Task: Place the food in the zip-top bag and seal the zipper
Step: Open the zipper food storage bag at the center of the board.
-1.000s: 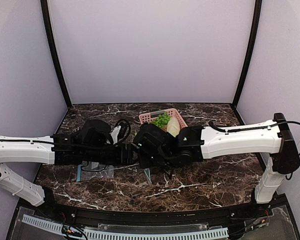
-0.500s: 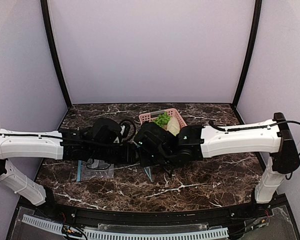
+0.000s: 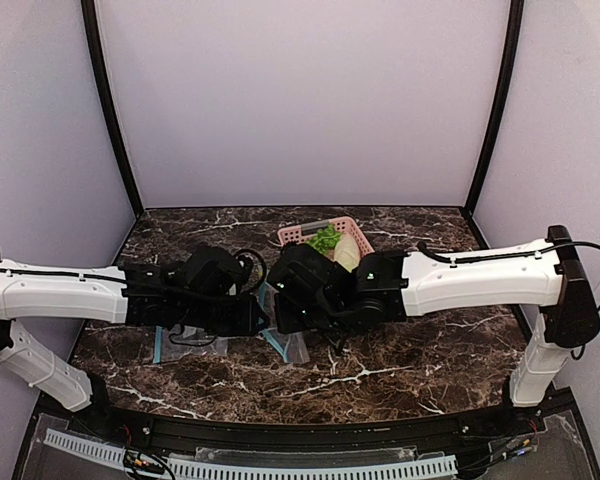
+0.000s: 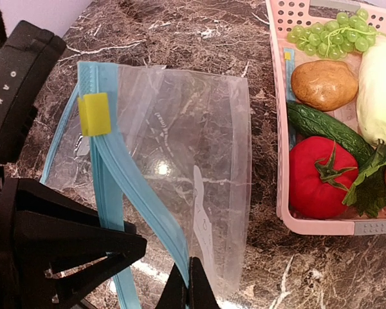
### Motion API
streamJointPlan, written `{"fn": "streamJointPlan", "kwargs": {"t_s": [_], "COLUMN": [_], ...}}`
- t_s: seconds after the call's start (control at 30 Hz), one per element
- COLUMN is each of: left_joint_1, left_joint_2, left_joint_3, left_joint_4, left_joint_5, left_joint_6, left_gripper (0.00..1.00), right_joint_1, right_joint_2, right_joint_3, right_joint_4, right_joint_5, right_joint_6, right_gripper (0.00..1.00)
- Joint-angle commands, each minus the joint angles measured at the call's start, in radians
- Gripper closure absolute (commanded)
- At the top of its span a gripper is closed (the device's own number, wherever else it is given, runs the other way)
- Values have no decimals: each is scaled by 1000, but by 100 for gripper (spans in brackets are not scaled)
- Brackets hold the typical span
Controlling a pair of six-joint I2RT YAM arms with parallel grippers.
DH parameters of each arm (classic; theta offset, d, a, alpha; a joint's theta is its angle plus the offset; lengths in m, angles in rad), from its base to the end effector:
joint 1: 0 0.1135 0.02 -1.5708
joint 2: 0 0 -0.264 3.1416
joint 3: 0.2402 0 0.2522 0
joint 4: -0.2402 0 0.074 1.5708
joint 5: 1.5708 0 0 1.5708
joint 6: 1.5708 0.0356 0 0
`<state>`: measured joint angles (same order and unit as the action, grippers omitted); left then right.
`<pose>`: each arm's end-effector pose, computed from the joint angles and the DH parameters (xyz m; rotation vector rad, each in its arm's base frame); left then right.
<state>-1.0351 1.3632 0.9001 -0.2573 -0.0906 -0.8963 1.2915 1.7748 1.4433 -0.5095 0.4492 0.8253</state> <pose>0.1527 -0.2510 0.2439 0.1200 2.4521 -0.8508 0.1239 0.3758 0.2700 -0.3443 2.3406 0.5207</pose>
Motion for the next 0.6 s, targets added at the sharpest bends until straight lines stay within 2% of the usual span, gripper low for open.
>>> {"fn": "streamJointPlan", "kwargs": {"t_s": [0.0,0.1,0.2,0.57], "left_joint_1": [1,0,1,1], "left_joint_2": [-54,-76,-104,-108], "left_joint_3": [-1,28,56,77], "left_joint_4": [-89,-183,-279,-241], "left_joint_5": [-52,-109,-165,-105], "left_joint_6": [19,37,64,126], "left_gripper": [94,99,99,99], "right_joint_1": [1,-11,-29,-46], "right_joint_2": [7,0,-14,0], "right_joint_3": [-7,-32,-63,-69], "right_joint_4": [-16,-36,-51,-24], "right_joint_5": [30,32,47,-10], "right_joint_6": [34,59,79,51], "right_gripper": [100,100,100,100]}}
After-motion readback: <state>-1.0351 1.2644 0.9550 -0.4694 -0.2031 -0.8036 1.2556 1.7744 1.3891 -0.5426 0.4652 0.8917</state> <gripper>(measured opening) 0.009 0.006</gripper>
